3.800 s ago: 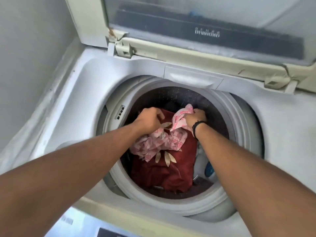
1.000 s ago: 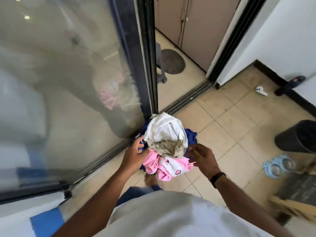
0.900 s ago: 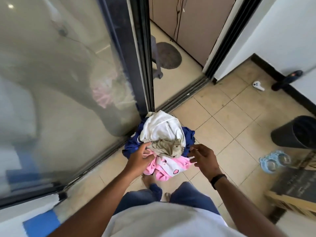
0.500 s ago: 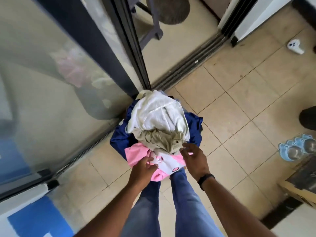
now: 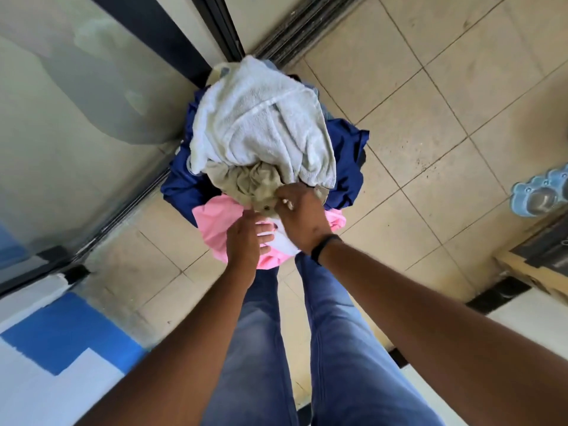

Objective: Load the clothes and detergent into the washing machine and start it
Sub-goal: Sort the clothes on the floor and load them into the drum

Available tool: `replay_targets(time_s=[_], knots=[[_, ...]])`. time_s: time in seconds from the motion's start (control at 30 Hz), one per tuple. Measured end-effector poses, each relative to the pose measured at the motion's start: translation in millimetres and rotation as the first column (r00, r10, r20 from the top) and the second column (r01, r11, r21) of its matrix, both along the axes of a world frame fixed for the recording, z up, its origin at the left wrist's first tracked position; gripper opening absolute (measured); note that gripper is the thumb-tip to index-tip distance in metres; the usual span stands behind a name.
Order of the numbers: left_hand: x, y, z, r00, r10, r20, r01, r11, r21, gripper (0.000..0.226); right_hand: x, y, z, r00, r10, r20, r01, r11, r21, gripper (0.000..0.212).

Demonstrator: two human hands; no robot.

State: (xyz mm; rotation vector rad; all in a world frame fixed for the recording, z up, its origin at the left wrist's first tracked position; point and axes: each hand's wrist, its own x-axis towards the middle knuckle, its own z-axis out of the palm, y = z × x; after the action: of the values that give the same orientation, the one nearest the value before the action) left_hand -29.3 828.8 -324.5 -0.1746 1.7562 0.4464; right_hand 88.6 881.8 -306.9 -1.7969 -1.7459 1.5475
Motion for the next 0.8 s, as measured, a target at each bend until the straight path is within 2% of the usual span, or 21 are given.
replay_targets(time_s=[0.07, 0.13, 0.2, 0.27, 0.33, 0.37, 0.43, 0.5, 0.53, 0.57, 0.67, 0.73, 0.8], knots=[[-7.6, 3.4, 2.6, 0.997, 0.065, -0.037, -0.064, 0.997, 0.033, 0.036, -15.7, -4.6, 32.3, 0.968, -0.052, -0.245, 0.030, 0.995, -0.094, 0.010], [-20.1, 7.3, 1.6, 0.989, 0.146, 0.002, -0.145, 0.983, 0.117, 0.035, -20.9, -11.7, 52.0, 0.929, -0.132, -0.346, 0.092, 0.987, -0.131, 0.014], [-33.6, 16.4, -0.5, 0.986, 0.145, 0.088, -0.156, 0.978, 0.137, 0.046, -14.9, -19.9, 49.4, 0.950, -0.160, -0.267, 0.123, 0.981, -0.149, 0.016], [-42.3, 25.8, -6.2, 0.994, 0.070, 0.086, -0.079, 0.992, 0.096, 0.050, -9.1, -20.6, 37.8, 0.995, -0.041, -0.092, 0.008, 0.946, -0.325, 0.021], [-42.6, 30.6, -15.8, 0.999, -0.041, -0.021, 0.043, 0.996, 0.082, 0.034, -5.4, -20.1, 29.2, 0.995, 0.083, -0.052, -0.098, 0.870, -0.484, 0.031], [-40.4, 30.4, -20.5, 0.994, -0.082, -0.069, 0.088, 0.992, 0.090, 0.028, -5.1, -18.9, 29.2, 0.996, 0.079, -0.049, -0.092, 0.869, -0.487, 0.035], [-30.2, 28.8, -20.0, 0.982, -0.150, -0.113, 0.163, 0.980, 0.116, 0.025, -5.3, -14.5, 28.4, 1.000, -0.026, 0.005, 0.026, 0.917, -0.399, 0.033], [-16.6, 23.9, -8.9, 0.924, -0.233, -0.303, 0.290, 0.944, 0.159, 0.028, -2.9, -6.3, 22.4, 0.988, -0.122, 0.092, 0.142, 0.956, -0.256, 0.023], [-5.9, 18.0, -0.3, 0.879, -0.271, -0.392, 0.381, 0.894, 0.237, 0.030, -1.9, 0.2, 16.9, 0.987, -0.118, 0.111, 0.141, 0.963, -0.230, 0.025], [7.4, 10.9, 12.4, 0.837, -0.321, -0.443, 0.479, 0.822, 0.309, 0.029, -1.7, 8.4, 10.1, 0.991, -0.081, 0.103, 0.105, 0.960, -0.259, 0.031], [45.8, -13.5, 46.2, 0.882, -0.397, -0.252, 0.470, 0.743, 0.477, 0.015, -11.5, 37.5, -5.9, 0.983, 0.178, 0.043, -0.146, 0.902, -0.407, 0.055], [53.0, -28.5, 50.9, 0.879, -0.447, -0.168, 0.466, 0.727, 0.504, 0.016, -19.8, 51.7, -15.1, 0.899, 0.431, 0.073, -0.354, 0.816, -0.456, 0.068], [44.1, -39.5, 44.6, 0.851, -0.480, -0.213, 0.520, 0.716, 0.466, 0.022, -25.3, 57.3, -25.1, 0.755, 0.641, 0.136, -0.492, 0.692, -0.528, 0.060]])
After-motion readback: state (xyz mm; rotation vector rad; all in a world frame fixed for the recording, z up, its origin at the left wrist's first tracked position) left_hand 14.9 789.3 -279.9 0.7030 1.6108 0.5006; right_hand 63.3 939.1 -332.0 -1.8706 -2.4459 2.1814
